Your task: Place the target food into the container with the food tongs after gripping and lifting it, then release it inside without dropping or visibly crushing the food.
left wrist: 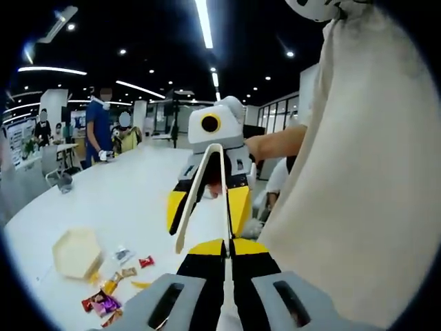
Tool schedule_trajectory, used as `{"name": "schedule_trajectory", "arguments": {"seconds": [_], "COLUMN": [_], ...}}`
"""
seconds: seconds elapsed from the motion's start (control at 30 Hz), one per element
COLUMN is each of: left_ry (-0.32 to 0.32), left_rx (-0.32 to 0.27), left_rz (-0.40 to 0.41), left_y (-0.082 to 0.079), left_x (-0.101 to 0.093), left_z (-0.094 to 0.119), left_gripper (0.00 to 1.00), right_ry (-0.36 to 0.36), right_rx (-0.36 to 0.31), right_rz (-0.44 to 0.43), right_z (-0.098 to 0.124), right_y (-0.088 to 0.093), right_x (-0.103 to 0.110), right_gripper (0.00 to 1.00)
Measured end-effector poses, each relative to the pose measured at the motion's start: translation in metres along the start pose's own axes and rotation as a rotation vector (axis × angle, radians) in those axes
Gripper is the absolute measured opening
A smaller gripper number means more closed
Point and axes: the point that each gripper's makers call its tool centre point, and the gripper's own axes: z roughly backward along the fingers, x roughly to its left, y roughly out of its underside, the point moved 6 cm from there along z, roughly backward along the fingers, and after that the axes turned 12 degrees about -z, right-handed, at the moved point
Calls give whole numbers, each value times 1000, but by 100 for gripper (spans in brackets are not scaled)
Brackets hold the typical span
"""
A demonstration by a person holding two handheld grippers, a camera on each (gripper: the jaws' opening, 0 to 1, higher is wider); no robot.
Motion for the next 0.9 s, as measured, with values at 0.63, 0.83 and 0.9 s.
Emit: {"name": "schedule_trajectory", "arguments": {"seconds": [0.63, 0.83, 0.9], "left_ry": [18, 18, 16], "left_rx": [-24, -15, -17], "left_rz": [14, 15, 15], "left_y": [-2, 0, 0], "left_x": [0, 0, 0], "left_z": [-1, -1, -1], "left_gripper": [0, 0, 0], "right_ry": [-15, -9, -8], "right_rx": [-12, -15, -16], "right_rz": [-11, 2, -13], "right_z": [1, 0, 0], "right_y": [-2, -1, -1], "right_x": [3, 3, 3], "right_gripper": [31, 30, 30]}}
